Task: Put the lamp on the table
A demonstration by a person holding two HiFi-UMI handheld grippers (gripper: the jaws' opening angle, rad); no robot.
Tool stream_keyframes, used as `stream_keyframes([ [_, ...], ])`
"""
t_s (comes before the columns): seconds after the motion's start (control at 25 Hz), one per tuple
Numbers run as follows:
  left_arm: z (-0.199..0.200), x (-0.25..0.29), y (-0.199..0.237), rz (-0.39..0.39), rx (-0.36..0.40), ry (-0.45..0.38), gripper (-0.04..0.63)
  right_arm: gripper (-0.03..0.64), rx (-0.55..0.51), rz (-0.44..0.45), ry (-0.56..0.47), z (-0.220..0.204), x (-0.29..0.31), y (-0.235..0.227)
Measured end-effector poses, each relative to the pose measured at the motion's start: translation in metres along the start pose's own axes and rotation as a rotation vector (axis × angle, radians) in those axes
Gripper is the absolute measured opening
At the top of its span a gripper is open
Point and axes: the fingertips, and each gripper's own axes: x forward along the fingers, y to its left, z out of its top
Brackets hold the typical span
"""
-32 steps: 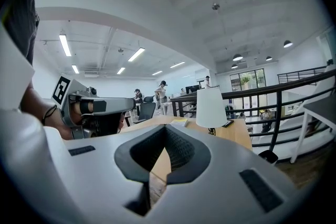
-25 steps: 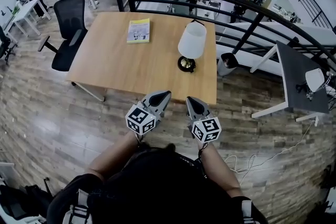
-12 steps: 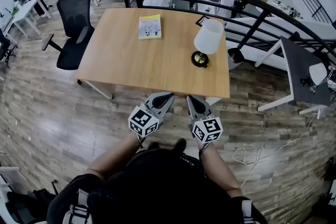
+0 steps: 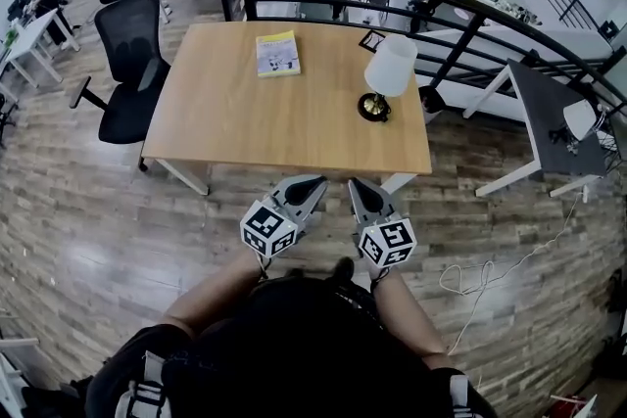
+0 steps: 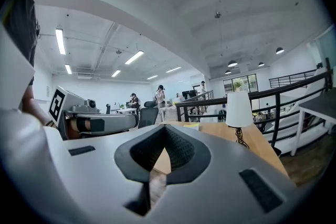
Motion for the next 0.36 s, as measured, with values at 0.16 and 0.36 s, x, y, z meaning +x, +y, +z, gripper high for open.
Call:
stream_keyframes([
  [0.16,0.003,-0.012,-0.004,-0.028,0.007,-0.013,0.008,0.014,-0.011,-0.018,0.001,-0.001,-0.002,0.014],
  [0.36,0.008,-0.027,0.001,-0.039,0.006,-0.027,0.009,0.015,-0.023,-0.037,-0.005,0.001,0.001,0.028],
])
